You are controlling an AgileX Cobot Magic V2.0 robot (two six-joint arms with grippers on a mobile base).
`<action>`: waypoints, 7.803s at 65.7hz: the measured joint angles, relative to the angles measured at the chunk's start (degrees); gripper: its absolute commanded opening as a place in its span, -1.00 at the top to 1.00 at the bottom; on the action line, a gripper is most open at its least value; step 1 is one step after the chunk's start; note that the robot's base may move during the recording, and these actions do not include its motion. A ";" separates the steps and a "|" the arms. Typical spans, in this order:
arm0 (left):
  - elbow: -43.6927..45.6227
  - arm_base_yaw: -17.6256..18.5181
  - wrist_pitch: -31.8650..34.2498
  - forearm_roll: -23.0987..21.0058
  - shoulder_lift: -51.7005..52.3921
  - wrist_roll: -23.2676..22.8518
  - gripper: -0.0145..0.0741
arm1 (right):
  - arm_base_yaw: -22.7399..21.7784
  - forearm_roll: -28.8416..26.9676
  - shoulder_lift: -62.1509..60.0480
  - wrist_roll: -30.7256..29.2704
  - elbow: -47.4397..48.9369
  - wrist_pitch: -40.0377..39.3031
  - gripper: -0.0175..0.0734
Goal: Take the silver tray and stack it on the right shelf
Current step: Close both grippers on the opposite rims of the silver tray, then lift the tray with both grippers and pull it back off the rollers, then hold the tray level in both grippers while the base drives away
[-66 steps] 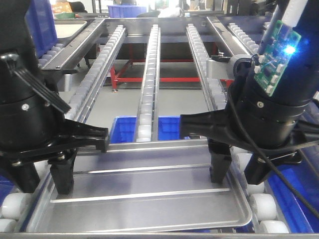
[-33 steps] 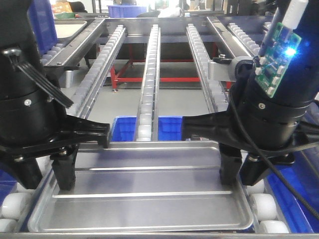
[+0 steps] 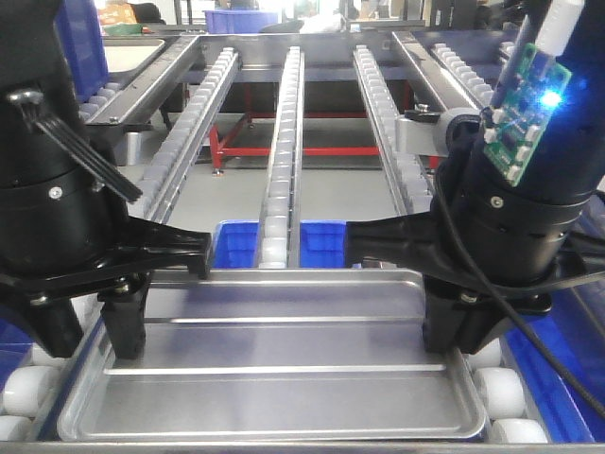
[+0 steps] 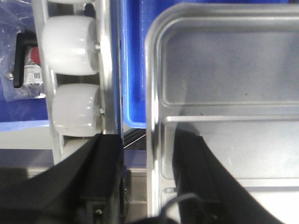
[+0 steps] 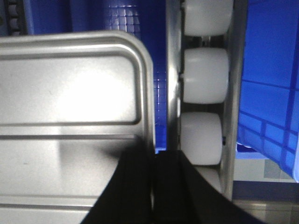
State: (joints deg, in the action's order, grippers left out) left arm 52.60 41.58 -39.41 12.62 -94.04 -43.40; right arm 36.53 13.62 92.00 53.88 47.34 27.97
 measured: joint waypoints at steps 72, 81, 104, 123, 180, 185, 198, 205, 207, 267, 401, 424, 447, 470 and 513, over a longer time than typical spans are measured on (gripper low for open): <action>4.61 0.15 -6.53 -2.53 3.27 -0.14 0.90 | 0.96 -1.08 -5.43 0.00 4.66 11.18 0.46; 4.61 1.05 -10.14 -2.68 6.93 -0.14 0.90 | 4.30 -1.34 -8.23 1.15 4.76 14.96 0.46; -4.17 7.71 -13.16 -2.47 18.13 -6.25 0.90 | 14.11 -1.47 -11.27 10.74 2.10 19.40 0.46; -9.15 15.94 -13.23 -0.97 22.88 -15.49 0.90 | 21.66 1.20 -15.18 22.15 -2.82 20.35 0.46; -7.76 22.46 -14.87 1.23 19.97 -24.02 0.90 | 25.84 4.14 -21.05 26.12 -4.41 25.02 0.46; -7.65 22.46 -14.87 1.33 19.97 -24.02 0.90 | 25.84 4.51 -21.05 26.12 -4.50 25.02 0.46; -7.65 22.49 -14.75 1.23 19.97 -24.02 0.90 | 25.84 4.64 -21.05 26.12 -5.31 24.66 0.46; -7.65 22.49 -14.75 1.23 19.97 -24.02 0.90 | 25.84 4.64 -21.05 26.12 -5.31 24.52 0.46; -7.65 22.49 -14.75 1.23 19.97 -24.02 0.90 | 25.84 4.64 -21.05 26.12 -5.31 24.53 0.46; -7.24 22.49 -14.63 1.23 19.97 -24.02 0.90 | 25.84 5.28 -21.05 25.99 -5.31 25.22 0.46; -7.24 22.49 -14.54 1.23 19.97 -24.02 0.90 | 25.84 5.28 -21.05 25.95 -5.31 25.32 0.46; -7.24 22.49 -14.54 1.23 19.97 -24.02 0.90 | 25.84 5.28 -21.05 25.95 -5.31 25.43 0.46; -7.24 22.49 -14.45 1.23 19.97 -24.02 0.90 | 25.84 5.28 -21.05 25.95 -5.31 25.43 0.46; -7.24 22.49 -14.45 1.23 19.97 -24.02 0.90 | 25.84 5.28 -21.05 25.95 -5.31 25.43 0.46; -7.24 22.59 -14.64 1.15 19.97 -24.02 0.90 | 25.84 5.28 -21.05 25.95 -5.31 25.43 0.46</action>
State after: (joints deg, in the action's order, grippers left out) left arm 45.36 64.17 -54.05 13.77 -74.07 -67.43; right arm 62.38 18.91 70.95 79.83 42.03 53.40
